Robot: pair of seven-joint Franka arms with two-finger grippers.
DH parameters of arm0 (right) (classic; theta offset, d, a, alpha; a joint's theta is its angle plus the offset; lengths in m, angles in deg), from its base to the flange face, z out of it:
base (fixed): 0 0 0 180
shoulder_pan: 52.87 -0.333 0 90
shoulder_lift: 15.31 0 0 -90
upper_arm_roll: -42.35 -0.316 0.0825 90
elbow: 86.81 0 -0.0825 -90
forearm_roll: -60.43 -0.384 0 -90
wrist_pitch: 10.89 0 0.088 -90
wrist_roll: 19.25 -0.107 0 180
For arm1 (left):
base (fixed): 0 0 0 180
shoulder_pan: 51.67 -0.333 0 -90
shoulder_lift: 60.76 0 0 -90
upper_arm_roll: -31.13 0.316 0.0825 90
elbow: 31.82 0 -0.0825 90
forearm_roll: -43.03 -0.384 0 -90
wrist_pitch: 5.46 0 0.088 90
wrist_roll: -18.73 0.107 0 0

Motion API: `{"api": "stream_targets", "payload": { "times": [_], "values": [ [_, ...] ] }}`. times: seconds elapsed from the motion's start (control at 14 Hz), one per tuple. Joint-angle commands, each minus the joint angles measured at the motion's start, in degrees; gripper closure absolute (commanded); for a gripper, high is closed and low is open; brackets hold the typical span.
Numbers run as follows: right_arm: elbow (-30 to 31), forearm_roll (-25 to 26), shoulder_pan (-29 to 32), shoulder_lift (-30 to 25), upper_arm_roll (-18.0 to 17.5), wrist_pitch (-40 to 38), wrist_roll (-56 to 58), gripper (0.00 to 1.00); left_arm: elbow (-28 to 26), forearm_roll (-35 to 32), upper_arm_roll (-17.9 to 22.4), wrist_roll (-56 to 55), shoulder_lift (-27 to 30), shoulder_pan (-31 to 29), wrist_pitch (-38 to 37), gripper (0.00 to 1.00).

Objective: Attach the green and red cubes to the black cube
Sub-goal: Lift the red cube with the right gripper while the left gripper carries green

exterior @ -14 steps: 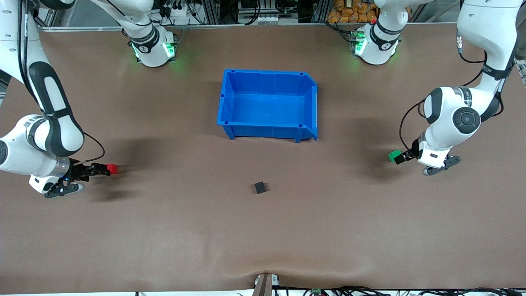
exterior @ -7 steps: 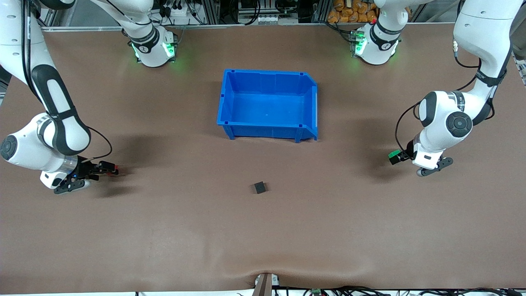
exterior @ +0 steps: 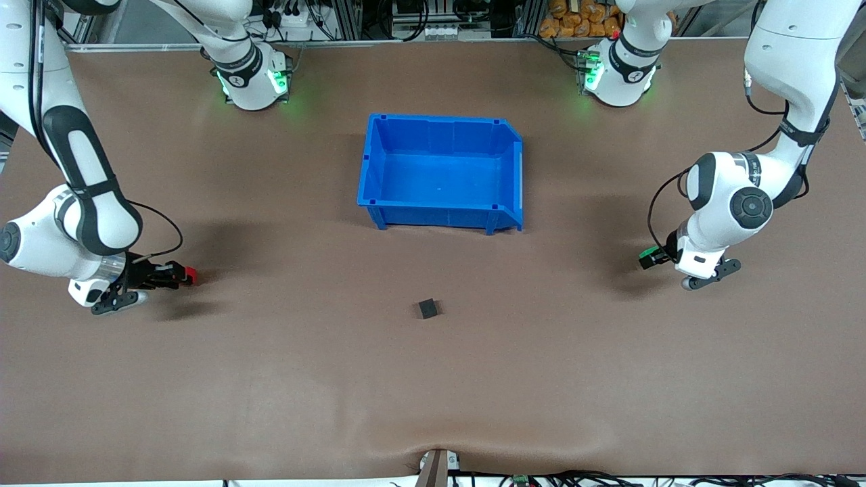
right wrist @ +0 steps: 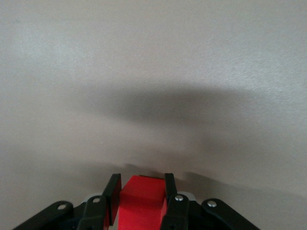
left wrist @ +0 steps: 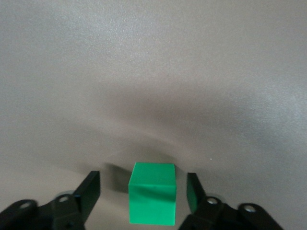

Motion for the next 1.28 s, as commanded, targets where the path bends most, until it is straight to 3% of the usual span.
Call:
{"api": "stream_targets", "payload": {
  "times": [0.0, 0.21, 0.28, 0.5, 0.57, 0.78, 1.0, 1.21],
  "values": [
    [0.0, -2.1, 1.3, -1.0, -1.1, -3.5, 1.6, 1.00, -0.2, -1.3, -0.3, 0.1, -0.2, -0.5, 0.9, 0.33],
    [-6.7, -2.8, 0.9, -1.0, -1.1, -16.0, 0.0, 1.00, 0.0, -1.3, -0.3, 0.0, -0.7, -0.5, 1.3, 0.40],
    [-8.7, -4.2, 0.6, -1.1, -1.1, -20.2, -2.3, 1.00, 0.1, -1.1, -0.3, 0.0, -0.8, -0.5, 1.4, 0.47],
    [-13.7, -14.0, -0.6, -1.2, -1.4, -29.7, -5.7, 1.00, 0.2, -0.7, -0.3, -0.6, -0.7, -0.5, 1.4, 0.87],
    [-13.9, -15.0, -2.7, -1.7, -1.4, -30.1, -8.7, 1.00, 0.2, -0.5, -0.4, -0.8, -0.7, -0.5, 1.4, 0.99],
    [-14.1, -15.7, -5.7, -3.7, -1.6, -29.9, -19.1, 1.00, 0.8, -0.1, -0.5, -1.1, -0.5, -0.5, 1.4, 1.00],
    [-17.0, -15.8, -9.7, -4.8, -1.6, -29.5, -34.0, 1.00, 2.7, 5.4, -0.6, -2.6, -0.5, 0.5, 1.2, 1.00],
    [-16.5, -15.8, -14.8, -7.0, -1.6, -27.1, -48.9, 1.00, 5.6, 7.8, -1.7, -10.2, -0.7, 1.9, 0.8, 1.00]
  ]
}}
